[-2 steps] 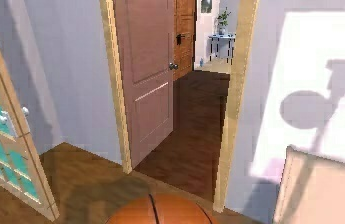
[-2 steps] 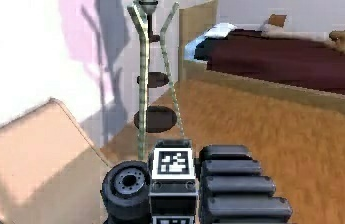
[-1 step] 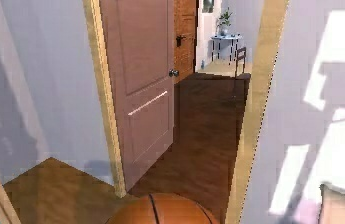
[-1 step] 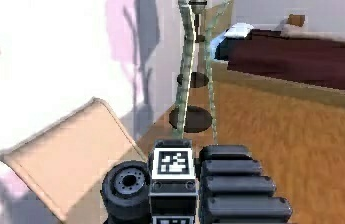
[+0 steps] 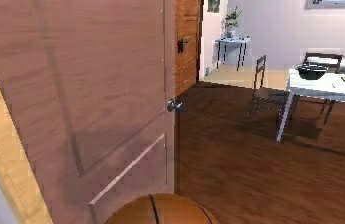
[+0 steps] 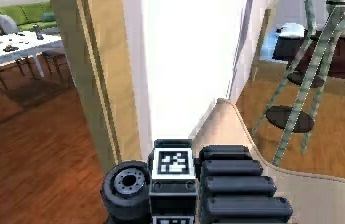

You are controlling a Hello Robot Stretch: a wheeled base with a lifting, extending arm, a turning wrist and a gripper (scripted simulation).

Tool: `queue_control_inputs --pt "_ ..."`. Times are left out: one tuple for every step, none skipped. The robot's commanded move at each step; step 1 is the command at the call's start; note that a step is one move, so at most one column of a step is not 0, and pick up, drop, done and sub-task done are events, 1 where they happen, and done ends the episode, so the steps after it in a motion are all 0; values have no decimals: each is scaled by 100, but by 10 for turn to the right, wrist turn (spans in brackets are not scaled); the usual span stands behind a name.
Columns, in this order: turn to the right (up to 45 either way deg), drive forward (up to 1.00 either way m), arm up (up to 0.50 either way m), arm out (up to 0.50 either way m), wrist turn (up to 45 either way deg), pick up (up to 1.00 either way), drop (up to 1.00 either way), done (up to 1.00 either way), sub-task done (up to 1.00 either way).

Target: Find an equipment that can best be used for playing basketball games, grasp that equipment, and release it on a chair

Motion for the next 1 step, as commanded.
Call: queue_control_inputs --pt "240 0 0 0 0 0 0 0 0"
